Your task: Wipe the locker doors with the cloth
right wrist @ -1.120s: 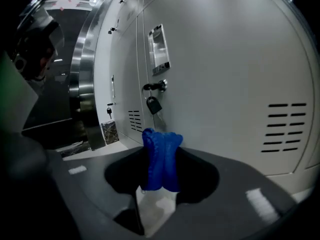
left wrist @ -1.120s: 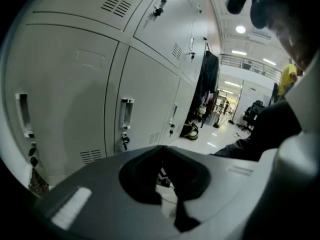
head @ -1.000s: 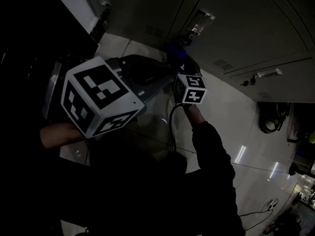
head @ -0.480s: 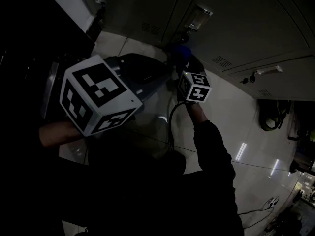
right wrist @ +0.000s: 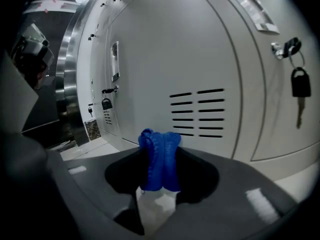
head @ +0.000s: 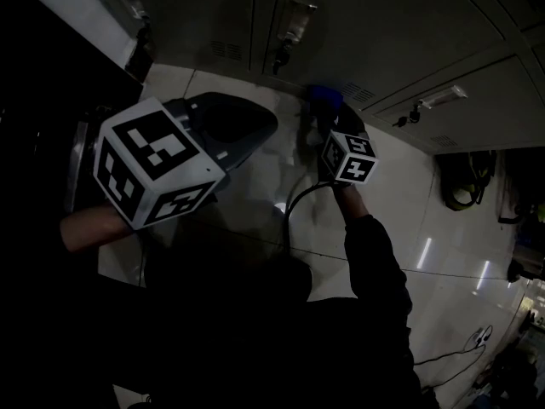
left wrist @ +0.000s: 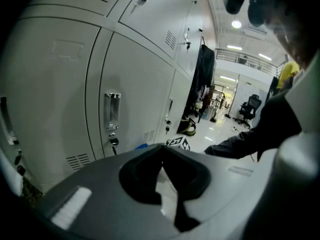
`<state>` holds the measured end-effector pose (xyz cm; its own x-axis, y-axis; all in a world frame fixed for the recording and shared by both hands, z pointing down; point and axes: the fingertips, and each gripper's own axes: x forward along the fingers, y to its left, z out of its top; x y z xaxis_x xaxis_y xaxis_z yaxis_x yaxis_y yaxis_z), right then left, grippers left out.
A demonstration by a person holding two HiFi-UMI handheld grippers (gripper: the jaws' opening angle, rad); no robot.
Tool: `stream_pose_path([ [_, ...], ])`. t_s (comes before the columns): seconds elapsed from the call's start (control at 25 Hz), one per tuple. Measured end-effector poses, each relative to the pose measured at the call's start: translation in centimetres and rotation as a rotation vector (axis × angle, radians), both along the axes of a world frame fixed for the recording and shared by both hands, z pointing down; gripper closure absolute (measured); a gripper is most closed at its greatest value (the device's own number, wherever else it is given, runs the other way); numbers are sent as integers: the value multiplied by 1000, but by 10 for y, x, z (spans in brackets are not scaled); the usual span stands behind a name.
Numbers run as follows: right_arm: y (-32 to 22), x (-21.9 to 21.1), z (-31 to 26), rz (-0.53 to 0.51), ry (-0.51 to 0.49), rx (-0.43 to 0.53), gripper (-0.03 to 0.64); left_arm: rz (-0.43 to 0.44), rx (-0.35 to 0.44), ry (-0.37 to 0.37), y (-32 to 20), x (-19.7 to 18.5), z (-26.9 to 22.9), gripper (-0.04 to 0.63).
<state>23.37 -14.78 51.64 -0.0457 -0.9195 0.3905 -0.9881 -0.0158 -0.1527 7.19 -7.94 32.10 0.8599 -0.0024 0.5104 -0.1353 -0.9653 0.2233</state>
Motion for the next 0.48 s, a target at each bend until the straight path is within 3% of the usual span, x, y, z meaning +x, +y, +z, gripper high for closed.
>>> stream_pose_path([
  [0.48, 54, 87, -3, 127, 6, -11, 457, 29, 5, -22, 11, 19, 3, 595],
])
